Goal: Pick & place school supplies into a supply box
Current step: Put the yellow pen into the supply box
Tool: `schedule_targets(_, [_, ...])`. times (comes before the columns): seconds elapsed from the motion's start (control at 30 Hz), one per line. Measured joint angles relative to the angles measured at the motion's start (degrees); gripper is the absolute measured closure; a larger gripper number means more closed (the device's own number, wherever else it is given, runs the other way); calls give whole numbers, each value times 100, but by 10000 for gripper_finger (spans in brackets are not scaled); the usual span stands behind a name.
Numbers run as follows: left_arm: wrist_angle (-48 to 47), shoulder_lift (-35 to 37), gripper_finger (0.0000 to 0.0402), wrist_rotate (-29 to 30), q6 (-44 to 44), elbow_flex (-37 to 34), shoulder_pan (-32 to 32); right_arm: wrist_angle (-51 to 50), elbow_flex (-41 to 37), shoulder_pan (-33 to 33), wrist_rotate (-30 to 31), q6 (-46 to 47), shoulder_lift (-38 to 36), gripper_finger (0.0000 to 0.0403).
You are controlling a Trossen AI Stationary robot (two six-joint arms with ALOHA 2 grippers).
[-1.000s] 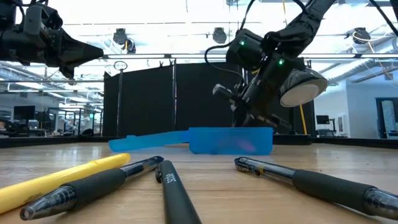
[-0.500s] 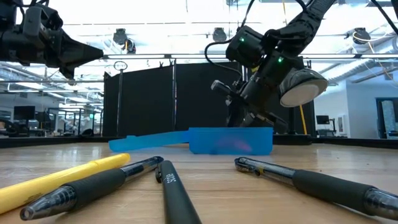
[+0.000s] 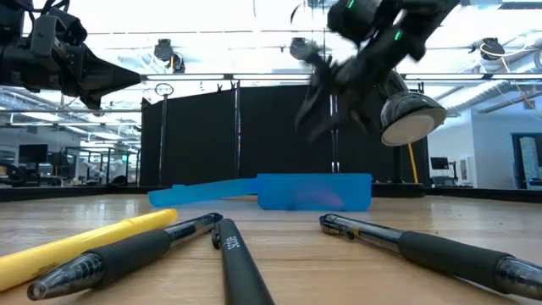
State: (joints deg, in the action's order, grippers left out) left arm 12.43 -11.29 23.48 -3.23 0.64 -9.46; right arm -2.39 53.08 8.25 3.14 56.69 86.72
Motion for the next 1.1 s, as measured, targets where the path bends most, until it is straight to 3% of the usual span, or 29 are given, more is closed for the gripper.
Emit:
schedule_targets(0.1, [-13, -2, 376, -2, 112, 0, 0, -102, 0, -311, 251, -1353, -706, 252])
schedule_targets(0.27, [-69, 0, 376, -287, 92, 0, -5, 200, -451, -1768, 1539, -3963, -1556, 303])
schedule_targets(0.4, [-18, 0, 376, -347, -150, 0, -5, 1573, -1342, -2651, 2093, -4675, -1994, 377])
schedule_targets(0.5, [-96, -7, 376, -285, 87, 0, -5, 2787, -2138, -3048, 2076, -5178, -2178, 394])
schedule_targets(0.7, [-639, -39, 376, 567, 426, -2, -3, 4930, -3576, -3194, 2692, -5486, -2245, 401])
schedule_targets(0.87, [-570, -48, 376, 833, 500, -2, -2, 6117, -4572, -3052, 2553, -6049, -2302, 401])
schedule_targets(1.0, [-232, -50, 376, 855, 790, -2, 1, 6731, -5132, -2838, 2537, -6048, -2504, 402])
schedule_targets(1.1, [-167, -65, 376, 866, 726, -2, 8, 6564, -5198, -2650, 2533, -6107, -2852, 402])
